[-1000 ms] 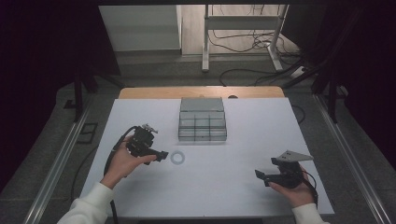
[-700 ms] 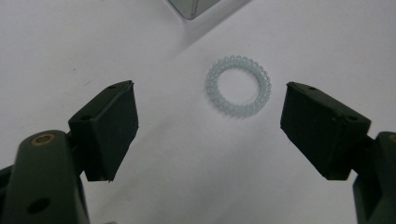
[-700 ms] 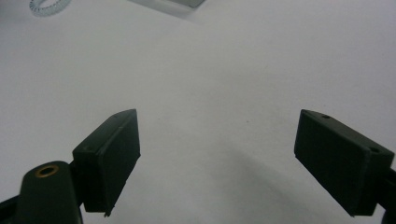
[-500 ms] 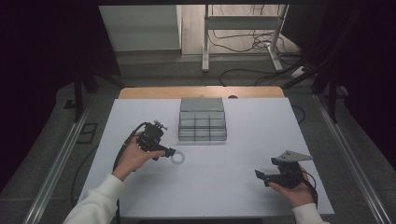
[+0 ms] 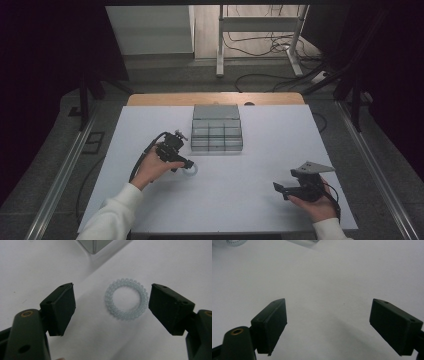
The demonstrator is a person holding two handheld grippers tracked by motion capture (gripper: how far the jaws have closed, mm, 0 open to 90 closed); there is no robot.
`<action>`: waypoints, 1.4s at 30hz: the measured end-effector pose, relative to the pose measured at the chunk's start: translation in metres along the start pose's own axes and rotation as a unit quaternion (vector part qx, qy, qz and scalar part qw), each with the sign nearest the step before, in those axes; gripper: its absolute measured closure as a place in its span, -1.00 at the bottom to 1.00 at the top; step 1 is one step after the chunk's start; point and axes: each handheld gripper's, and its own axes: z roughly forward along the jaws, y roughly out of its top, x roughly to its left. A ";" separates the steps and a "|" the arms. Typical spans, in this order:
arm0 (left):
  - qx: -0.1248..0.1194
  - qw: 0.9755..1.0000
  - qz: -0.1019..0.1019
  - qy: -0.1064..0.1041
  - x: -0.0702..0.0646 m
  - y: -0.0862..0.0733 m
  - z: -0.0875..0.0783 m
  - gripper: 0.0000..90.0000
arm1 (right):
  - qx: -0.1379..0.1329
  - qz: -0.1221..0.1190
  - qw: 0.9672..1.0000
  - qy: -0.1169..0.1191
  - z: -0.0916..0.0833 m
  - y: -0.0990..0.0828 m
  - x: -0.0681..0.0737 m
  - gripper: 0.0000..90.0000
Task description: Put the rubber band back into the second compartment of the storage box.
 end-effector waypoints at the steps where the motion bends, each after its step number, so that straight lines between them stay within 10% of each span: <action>1: 0.006 1.000 0.006 0.009 0.000 0.000 0.003 -0.47 | 0.000 0.000 1.000 0.000 0.000 0.000 0.000 -0.66; 29: 0.033 0.998 0.044 0.007 -0.007 -0.001 0.023 0.78 | 0.006 -0.004 1.000 -0.001 0.003 0.000 0.000 -0.66; 42: 0.025 0.999 0.038 -0.010 -0.004 -0.002 0.017 0.84 | 0.006 -0.003 1.000 -0.004 0.002 0.000 0.000 -0.66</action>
